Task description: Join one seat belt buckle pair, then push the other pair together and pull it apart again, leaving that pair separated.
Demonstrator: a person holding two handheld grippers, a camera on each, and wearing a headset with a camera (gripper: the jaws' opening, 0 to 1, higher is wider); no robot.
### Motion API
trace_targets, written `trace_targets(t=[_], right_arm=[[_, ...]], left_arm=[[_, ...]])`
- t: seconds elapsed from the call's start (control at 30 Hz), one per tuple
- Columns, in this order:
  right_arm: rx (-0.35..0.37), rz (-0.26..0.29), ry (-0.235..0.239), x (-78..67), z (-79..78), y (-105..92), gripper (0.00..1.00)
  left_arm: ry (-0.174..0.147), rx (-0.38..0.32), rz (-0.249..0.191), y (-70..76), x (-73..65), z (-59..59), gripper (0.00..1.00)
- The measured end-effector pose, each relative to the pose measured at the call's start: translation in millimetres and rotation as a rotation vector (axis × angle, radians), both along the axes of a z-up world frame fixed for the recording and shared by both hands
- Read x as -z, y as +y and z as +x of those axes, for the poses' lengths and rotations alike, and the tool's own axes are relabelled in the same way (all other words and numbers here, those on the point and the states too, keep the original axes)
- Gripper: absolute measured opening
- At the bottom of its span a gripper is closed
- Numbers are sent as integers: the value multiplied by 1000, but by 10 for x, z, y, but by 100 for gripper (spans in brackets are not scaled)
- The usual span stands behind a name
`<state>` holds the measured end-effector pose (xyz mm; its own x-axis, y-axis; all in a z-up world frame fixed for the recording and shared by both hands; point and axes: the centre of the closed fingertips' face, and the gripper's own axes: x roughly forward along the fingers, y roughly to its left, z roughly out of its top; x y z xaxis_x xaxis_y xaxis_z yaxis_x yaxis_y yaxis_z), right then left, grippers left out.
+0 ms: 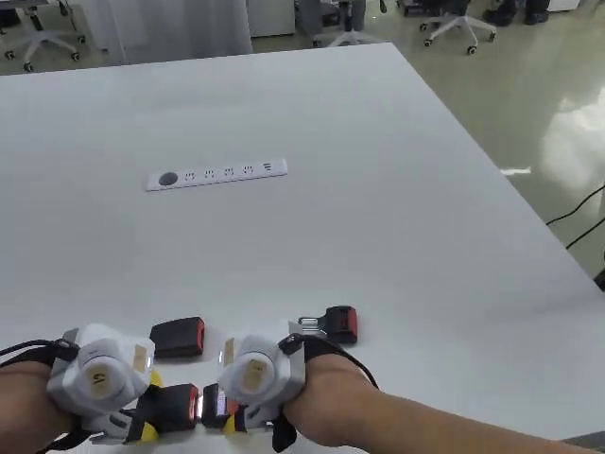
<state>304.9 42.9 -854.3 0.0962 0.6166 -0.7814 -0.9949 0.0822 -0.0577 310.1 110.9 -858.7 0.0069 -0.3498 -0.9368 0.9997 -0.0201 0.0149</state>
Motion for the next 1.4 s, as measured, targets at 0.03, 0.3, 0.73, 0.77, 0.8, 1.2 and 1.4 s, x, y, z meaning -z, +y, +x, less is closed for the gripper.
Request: trace_targets(t=[0.03,0.3,0.73,0.77,0.8,1.2,1.4], right_arm=[[-1,1,0,1,-1,-3,30],[3,20,11,5,-9,-19,30],[-14,4,16,11,-8,1,30],[-19,-3,16,12,-8,-3,30],[-24,-6,16,10,-5,-5,30],[-26,-16,26,0,1,-2,30],[-29,-28,26,0,-6,-4,31]], left_arm=[[-2,6,5,-4,0,-4,32],[5,10,7,-4,2,-8,32],[5,9,1,9,11,-3,31],[7,15,11,3,13,-2,31],[7,20,19,2,14,-3,31],[10,7,9,17,3,2,31],[10,-7,20,1,5,-3,32]])
